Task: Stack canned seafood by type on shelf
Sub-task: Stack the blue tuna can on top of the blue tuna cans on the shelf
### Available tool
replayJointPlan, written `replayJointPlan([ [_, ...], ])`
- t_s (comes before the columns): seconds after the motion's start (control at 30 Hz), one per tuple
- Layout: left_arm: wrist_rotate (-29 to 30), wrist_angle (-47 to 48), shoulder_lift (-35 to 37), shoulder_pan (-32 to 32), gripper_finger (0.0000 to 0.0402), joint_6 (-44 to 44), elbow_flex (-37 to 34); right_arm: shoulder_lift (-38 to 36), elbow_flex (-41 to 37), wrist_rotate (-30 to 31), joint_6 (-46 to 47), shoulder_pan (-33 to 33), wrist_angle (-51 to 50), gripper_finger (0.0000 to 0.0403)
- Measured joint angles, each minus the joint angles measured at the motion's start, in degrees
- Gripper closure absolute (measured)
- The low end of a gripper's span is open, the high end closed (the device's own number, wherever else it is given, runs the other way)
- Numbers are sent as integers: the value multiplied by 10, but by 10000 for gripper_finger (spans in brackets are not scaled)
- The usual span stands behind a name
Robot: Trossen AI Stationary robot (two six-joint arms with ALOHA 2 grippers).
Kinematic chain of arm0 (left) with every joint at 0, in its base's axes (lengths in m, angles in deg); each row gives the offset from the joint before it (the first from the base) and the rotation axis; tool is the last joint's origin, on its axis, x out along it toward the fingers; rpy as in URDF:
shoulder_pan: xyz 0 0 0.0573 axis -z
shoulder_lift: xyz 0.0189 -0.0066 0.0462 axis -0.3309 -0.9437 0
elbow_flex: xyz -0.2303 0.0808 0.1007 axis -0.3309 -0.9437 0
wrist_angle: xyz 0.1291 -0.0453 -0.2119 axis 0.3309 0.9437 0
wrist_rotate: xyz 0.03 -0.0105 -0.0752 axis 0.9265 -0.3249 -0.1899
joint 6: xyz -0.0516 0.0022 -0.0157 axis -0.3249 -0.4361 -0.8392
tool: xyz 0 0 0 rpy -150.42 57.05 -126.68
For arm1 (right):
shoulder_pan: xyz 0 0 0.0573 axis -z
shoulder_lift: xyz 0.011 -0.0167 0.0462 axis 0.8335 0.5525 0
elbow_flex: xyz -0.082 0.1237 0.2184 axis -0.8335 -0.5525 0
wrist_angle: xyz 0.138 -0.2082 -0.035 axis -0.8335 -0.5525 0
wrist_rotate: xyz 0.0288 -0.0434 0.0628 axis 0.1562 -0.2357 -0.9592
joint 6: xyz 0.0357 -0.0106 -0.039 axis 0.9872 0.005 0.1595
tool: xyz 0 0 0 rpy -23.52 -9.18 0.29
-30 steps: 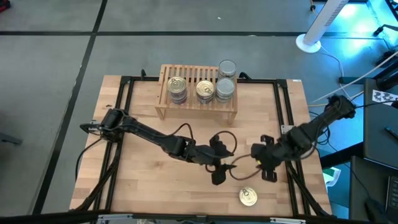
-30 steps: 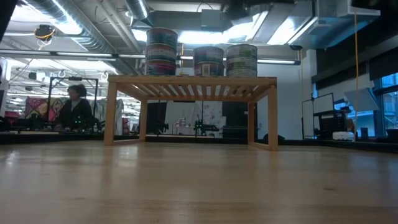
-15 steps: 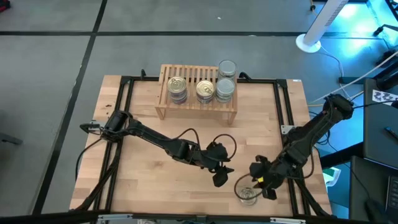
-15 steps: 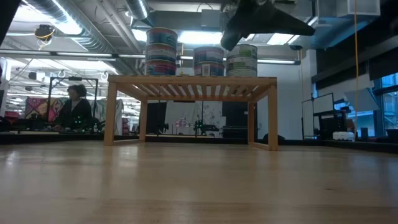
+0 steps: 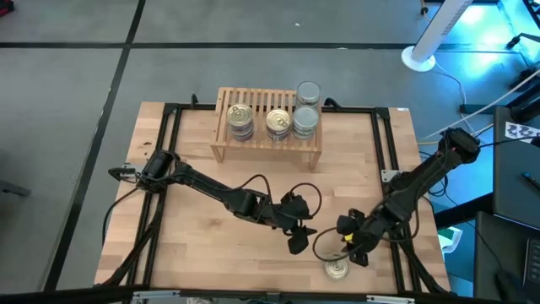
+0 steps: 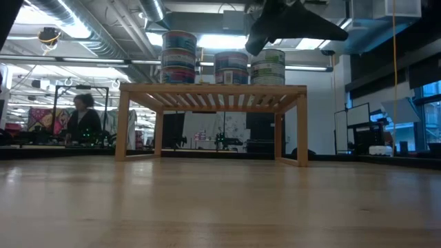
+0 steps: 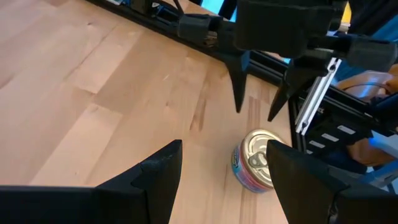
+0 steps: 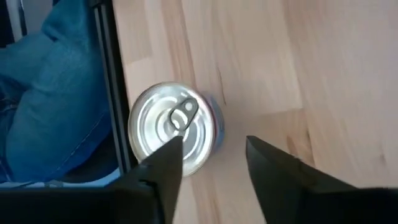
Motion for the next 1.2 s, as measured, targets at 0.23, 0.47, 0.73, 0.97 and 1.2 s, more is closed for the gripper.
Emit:
replayJointPlan([
  [0.23,0,10,0,0,174,0,0,34,0,-1,0,29,-4,152],
  [0.47,1,11,0,0,174,0,0,88,0,-67,-10,39,-4,154],
  [0.73,1,10,0,0,174,1,0,117,3,-83,-45,38,6,180],
  [0.97,1,10,0,0,174,1,0,117,2,-89,-46,38,4,186],
  [1.2,1,10,0,-1,174,1,0,117,1,-130,-46,61,-1,187],
])
